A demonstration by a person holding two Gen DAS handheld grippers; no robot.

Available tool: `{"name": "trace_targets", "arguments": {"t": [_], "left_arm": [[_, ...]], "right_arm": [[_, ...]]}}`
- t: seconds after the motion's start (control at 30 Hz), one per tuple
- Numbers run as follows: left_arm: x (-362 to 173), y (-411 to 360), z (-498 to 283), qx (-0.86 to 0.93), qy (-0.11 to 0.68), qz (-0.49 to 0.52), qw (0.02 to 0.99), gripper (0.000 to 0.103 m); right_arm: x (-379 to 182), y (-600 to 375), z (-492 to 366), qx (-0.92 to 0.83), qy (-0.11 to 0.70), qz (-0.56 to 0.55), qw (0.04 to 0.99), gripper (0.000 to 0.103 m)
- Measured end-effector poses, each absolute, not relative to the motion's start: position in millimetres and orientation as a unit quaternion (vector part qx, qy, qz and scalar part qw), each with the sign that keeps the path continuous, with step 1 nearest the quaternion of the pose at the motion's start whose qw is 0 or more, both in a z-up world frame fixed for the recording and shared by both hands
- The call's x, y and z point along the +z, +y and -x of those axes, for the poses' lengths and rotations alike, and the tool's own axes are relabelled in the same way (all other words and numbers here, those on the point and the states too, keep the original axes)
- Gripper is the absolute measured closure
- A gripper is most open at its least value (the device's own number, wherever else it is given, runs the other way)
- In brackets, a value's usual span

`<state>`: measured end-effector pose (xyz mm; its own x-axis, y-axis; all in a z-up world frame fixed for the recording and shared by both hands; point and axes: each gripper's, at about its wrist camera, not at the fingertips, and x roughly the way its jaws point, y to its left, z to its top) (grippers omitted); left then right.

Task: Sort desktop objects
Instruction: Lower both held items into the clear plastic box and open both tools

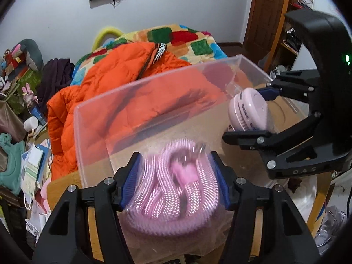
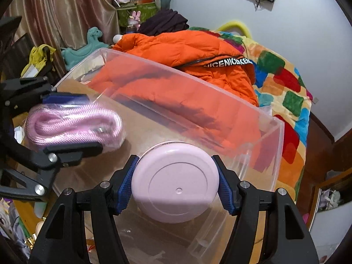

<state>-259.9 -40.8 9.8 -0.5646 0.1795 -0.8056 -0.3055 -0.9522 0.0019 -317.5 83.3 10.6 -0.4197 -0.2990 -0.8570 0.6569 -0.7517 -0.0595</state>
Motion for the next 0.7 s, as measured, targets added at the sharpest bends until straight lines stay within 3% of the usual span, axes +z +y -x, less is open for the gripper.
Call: {"name": "trace_targets", "arguments": {"t": [0.27, 0.4, 0.53, 0.7], "left_arm": [[25, -34, 244, 0.892, 0.099, 0.422, 0.13, 0.04], [35, -32, 234, 0.897, 0.108, 0.411, 0.119, 0.033], [48, -31, 224, 0.903, 0.108, 0.401, 0.112, 0.032], [69, -35, 207, 0.911, 0.1, 0.388, 0.093, 0.012]], "right_arm": [[14, 86, 312, -0.824, 0.205, -0.449, 0.278, 0.041], [28, 89, 302, -0.837, 0.206, -0.43, 0.268, 0.04], [49, 93, 288, -0.852, 0.202, -0.405, 0.263, 0.035], [75, 102, 263, -0.866, 0.198, -0.38, 0.256, 0.028]]}}
